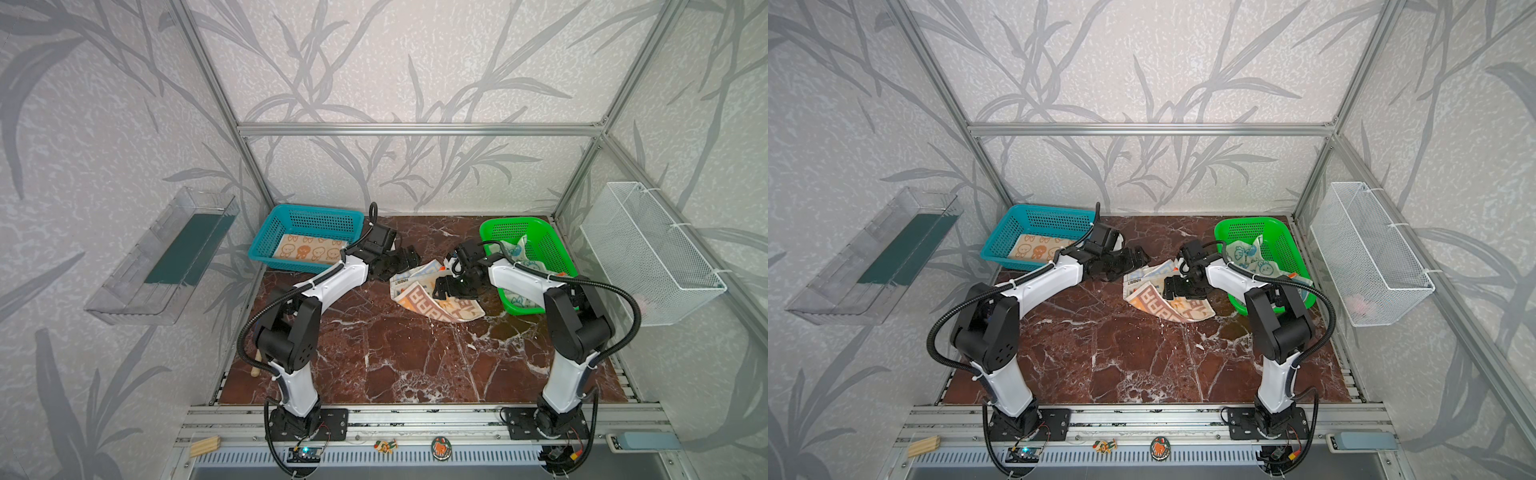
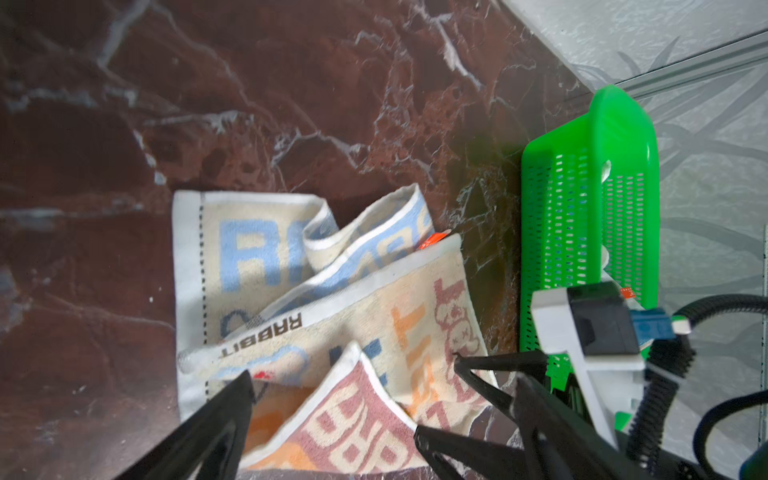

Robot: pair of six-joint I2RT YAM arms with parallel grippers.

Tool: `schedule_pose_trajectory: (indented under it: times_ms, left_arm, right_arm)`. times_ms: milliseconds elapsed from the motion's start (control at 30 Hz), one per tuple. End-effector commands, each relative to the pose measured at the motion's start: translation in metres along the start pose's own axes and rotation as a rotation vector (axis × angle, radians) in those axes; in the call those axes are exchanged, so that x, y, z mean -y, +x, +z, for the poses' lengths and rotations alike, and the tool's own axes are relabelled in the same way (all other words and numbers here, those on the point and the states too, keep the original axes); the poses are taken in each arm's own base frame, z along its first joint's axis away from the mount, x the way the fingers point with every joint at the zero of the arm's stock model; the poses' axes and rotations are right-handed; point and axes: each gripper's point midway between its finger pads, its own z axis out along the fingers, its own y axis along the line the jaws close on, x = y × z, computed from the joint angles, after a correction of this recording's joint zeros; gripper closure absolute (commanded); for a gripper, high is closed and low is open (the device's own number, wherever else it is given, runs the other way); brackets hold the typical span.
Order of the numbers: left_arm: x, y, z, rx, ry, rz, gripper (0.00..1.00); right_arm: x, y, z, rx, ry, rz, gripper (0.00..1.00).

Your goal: Fold and stack the towels

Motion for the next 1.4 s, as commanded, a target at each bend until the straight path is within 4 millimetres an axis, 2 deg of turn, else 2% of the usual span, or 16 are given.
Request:
schedule_pose_trajectory:
  times_ms: [0, 133, 433, 733, 867, 967, 1133, 1300, 1367]
  left_arm:
    - [-0.015, 0.016, 0.008, -0.023, 0.019, -0.085, 0.01]
    - [-0.020, 0.026, 0.014, -0.024, 0.046, -0.137, 0.01]
    - [-0.015, 0.045, 0.025, -0.057, 0.060, -0.146, 0.01]
    - [-0.030, 0.073, 0.034, -0.099, 0.022, -0.151, 0.01]
    - [-0.037, 0.079, 0.038, -0.110, 0.004, -0.150, 0.01]
    - [-0.041, 0.081, 0.040, -0.117, -0.010, -0.143, 0.01]
    - [-0.047, 0.079, 0.043, -0.125, -0.036, -0.132, 0.01]
    - [-0.058, 0.075, 0.042, -0.125, -0.066, -0.128, 0.01]
    - [-0.064, 0.074, 0.040, -0.127, -0.080, -0.130, 0.01]
  right_arm:
    - [-0.007, -0.016, 0.000, 0.029, 0.003, -0.012, 0.11]
    - [0.003, -0.029, -0.003, 0.046, 0.083, -0.030, 0.11]
    - [0.030, -0.062, -0.008, 0.072, 0.246, -0.057, 0.12]
    - [0.060, -0.080, 0.004, 0.045, 0.343, -0.053, 0.15]
    - [0.067, -0.082, 0.012, 0.018, 0.350, -0.056, 0.21]
    - [0.066, -0.079, 0.021, -0.014, 0.332, -0.063, 0.32]
    - [0.066, -0.073, 0.029, -0.034, 0.305, -0.056, 0.61]
    - [0.063, -0.075, 0.023, -0.022, 0.299, -0.061, 0.88]
    - [0.062, -0.077, 0.016, -0.012, 0.297, -0.061, 0.95]
